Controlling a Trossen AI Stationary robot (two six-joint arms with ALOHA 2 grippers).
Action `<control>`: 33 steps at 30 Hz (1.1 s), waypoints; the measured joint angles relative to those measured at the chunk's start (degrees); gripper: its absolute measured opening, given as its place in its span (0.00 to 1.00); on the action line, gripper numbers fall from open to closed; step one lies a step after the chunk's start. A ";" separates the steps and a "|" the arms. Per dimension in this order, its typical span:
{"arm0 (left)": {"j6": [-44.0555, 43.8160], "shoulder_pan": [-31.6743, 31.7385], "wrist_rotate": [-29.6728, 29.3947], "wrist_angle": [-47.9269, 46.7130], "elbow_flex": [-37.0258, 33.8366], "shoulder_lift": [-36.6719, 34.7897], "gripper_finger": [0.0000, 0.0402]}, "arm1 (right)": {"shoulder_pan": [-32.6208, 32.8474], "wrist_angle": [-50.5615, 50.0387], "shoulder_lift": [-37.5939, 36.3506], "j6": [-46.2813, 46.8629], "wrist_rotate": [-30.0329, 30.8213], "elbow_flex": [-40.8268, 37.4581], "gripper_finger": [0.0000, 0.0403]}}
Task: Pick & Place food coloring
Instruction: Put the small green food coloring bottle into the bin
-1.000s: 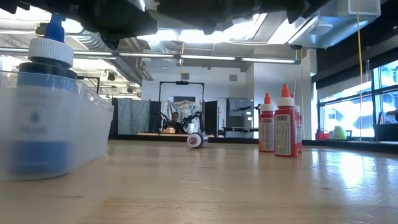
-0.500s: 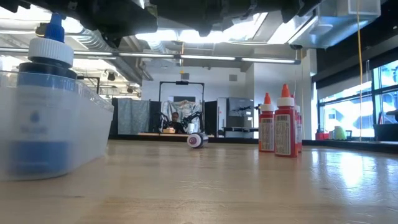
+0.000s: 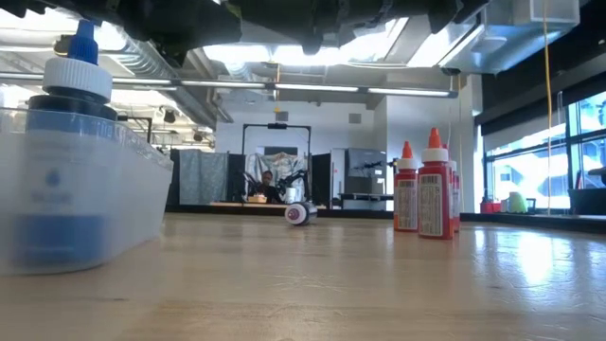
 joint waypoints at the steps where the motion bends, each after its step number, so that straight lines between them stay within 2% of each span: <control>1: 0.12 0.00 -0.51 -0.03 0.00 0.00 0.16 | -0.01 -0.01 0.02 0.00 -0.22 0.00 0.24; 18: 0.25 0.04 -0.87 0.41 0.02 -0.02 0.16 | 0.01 -0.09 0.04 -0.71 -1.06 -0.02 0.25; 28: 0.25 0.07 -1.21 0.50 0.15 -0.11 0.16 | 0.03 -0.61 0.13 -0.55 -1.88 -0.11 0.46; 33: 0.25 0.07 -1.22 0.47 0.15 -0.11 0.16 | 0.06 -0.61 0.13 -0.59 -1.87 -0.11 0.50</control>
